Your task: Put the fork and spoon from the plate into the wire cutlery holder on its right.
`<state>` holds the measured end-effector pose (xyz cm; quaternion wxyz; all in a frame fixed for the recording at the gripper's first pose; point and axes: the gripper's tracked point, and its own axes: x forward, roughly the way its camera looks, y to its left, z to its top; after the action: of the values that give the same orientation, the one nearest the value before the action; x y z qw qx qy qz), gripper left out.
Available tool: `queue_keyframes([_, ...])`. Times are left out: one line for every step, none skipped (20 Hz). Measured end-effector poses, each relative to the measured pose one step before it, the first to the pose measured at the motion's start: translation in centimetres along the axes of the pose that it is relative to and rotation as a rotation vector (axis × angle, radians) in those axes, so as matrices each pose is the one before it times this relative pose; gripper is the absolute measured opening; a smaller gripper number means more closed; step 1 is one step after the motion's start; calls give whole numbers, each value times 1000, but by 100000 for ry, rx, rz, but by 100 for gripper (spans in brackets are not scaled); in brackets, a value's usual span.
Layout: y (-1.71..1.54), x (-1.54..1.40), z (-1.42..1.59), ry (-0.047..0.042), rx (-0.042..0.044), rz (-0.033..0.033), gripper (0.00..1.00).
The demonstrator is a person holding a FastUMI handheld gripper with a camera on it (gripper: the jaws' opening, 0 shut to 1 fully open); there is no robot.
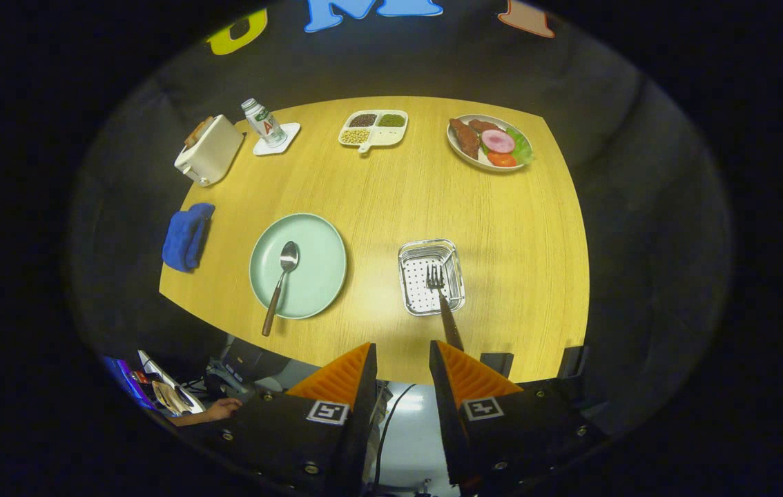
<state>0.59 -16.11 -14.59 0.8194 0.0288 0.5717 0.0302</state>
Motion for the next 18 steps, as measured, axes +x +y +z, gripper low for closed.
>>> queue_keyframes([1097,265,-420,98,273,1267,46])
queue_keyframes([1045,296,-422,223,503,1577,46])
queue_keyframes([1178,400,-435,377,544,1990,46])
queue_keyframes([993,406,-420,332,13,1409,46])
queue_keyframes([883,422,-292,77,95,1157,46])
queue_keyframes([928,299,-191,-36,85,1185,46])
queue_keyframes([871,342,-327,86,-409,949,46])
queue_keyframes([850,275,-212,89,-730,819,46])
queue_keyframes([672,304,-86,-441,-877,206,46])
queue_keyframes([683,286,-137,105,-1221,261,46])
queue_keyframes([949,298,-202,247,-643,1101,46])
queue_keyframes([879,316,-129,274,-117,1447,46])
queue_keyframes([658,411,-217,646,-171,1211,46])
queue_keyframes([570,365,-98,592,177,737,46])
queue_keyframes([510,482,-135,396,129,837,46])
queue_keyframes([553,528,-47,650,186,940,46])
queue_keyframes([579,618,-173,930,511,980,46])
queue_keyframes([592,634,-162,1656,1148,1336,46])
